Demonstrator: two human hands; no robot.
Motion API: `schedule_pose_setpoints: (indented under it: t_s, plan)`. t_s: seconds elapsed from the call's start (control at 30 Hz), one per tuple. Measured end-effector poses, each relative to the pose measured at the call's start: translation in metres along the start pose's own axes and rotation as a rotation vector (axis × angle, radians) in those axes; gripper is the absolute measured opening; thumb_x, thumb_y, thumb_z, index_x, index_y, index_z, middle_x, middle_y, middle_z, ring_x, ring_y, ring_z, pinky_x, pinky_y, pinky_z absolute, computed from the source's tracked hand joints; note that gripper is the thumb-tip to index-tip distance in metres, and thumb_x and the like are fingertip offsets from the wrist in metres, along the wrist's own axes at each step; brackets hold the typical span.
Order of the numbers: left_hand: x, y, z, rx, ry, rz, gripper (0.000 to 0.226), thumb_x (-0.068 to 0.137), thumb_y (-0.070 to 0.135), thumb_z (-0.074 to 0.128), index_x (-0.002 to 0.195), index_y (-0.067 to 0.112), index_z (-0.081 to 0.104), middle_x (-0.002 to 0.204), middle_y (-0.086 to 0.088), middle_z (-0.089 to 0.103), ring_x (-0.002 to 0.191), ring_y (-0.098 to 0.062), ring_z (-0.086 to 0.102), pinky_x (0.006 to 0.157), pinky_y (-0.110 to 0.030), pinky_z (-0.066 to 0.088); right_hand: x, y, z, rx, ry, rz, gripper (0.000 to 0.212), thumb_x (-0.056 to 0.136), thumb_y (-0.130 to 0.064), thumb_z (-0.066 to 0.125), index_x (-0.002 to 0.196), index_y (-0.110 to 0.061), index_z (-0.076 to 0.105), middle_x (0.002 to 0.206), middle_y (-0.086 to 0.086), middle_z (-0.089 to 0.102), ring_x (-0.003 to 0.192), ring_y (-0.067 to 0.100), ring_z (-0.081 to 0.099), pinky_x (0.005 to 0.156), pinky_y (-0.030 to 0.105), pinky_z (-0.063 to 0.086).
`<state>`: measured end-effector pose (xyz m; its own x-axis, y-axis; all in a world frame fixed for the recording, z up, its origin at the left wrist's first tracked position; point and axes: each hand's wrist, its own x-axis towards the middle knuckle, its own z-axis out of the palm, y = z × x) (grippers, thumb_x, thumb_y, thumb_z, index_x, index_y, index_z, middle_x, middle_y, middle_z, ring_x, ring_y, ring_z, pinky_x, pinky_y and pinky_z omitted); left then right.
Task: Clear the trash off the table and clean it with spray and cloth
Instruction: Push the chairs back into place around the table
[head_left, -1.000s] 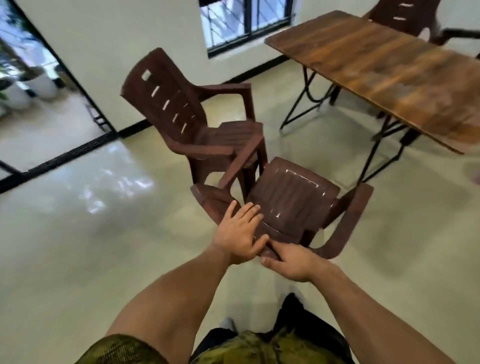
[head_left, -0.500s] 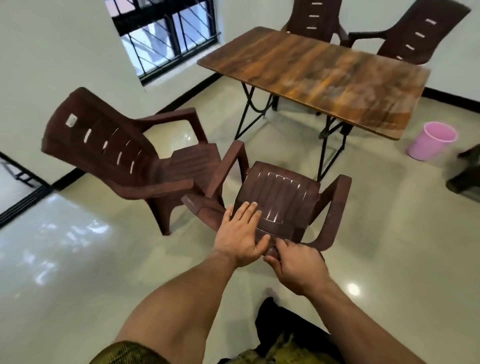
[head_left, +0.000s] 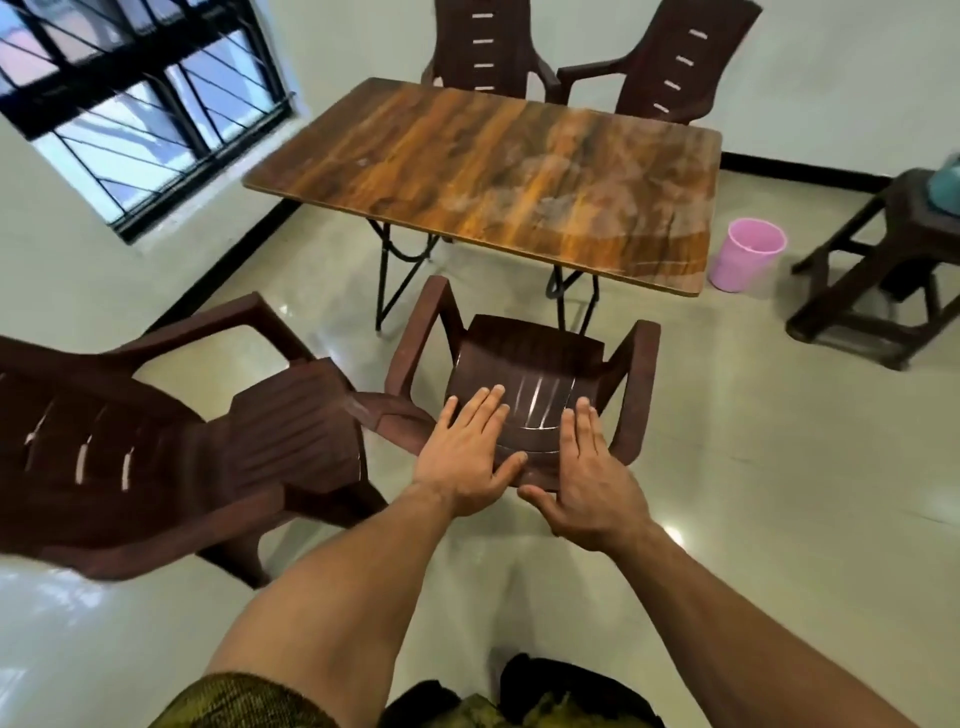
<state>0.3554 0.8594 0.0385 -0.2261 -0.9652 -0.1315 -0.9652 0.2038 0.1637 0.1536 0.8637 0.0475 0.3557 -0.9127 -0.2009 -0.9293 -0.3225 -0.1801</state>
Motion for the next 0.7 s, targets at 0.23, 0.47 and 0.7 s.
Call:
schedule_pose_setpoints:
  t_s: [0.23, 0.47, 0.7]
  plan:
    - [0.055, -0.033, -0.013, -0.019, -0.024, 0.074, 0.081, 0.098, 0.068, 0.019, 0.161, 0.018, 0.013, 0.170, 0.003, -0.004, 0.155, -0.011, -0.010, 0.127, -0.045, -0.001, 0.053, -0.001, -0.006, -0.010, -0.023, 0.069, 0.114, 0.081, -0.089, 0.015, 0.157, -0.008, -0.013, 0.162, 0.010, -0.025, 0.152, 0.023, -0.018, 0.125, 0.038, 0.012]
    - [0.078, -0.061, -0.019, -0.013, -0.092, 0.151, 0.083, 0.096, 0.073, 0.014, 0.159, 0.020, 0.024, 0.170, 0.002, 0.001, 0.156, -0.013, -0.007, 0.127, -0.047, 0.003, 0.078, -0.015, -0.015, -0.071, 0.016, 0.042, 0.088, 0.079, -0.090, 0.005, 0.121, -0.032, 0.056, 0.121, -0.006, 0.065, 0.107, 0.016, 0.061, 0.085, 0.030, 0.049]
    - [0.075, -0.068, -0.028, 0.024, -0.183, 0.307, 0.087, 0.093, 0.079, 0.018, 0.152, 0.019, 0.039, 0.169, 0.000, 0.016, 0.156, -0.014, 0.001, 0.127, -0.049, 0.001, 0.078, -0.008, -0.014, -0.070, 0.067, -0.014, 0.100, 0.068, -0.093, -0.011, 0.107, -0.032, 0.059, 0.102, -0.012, 0.069, 0.090, 0.013, 0.064, 0.071, 0.029, 0.048]
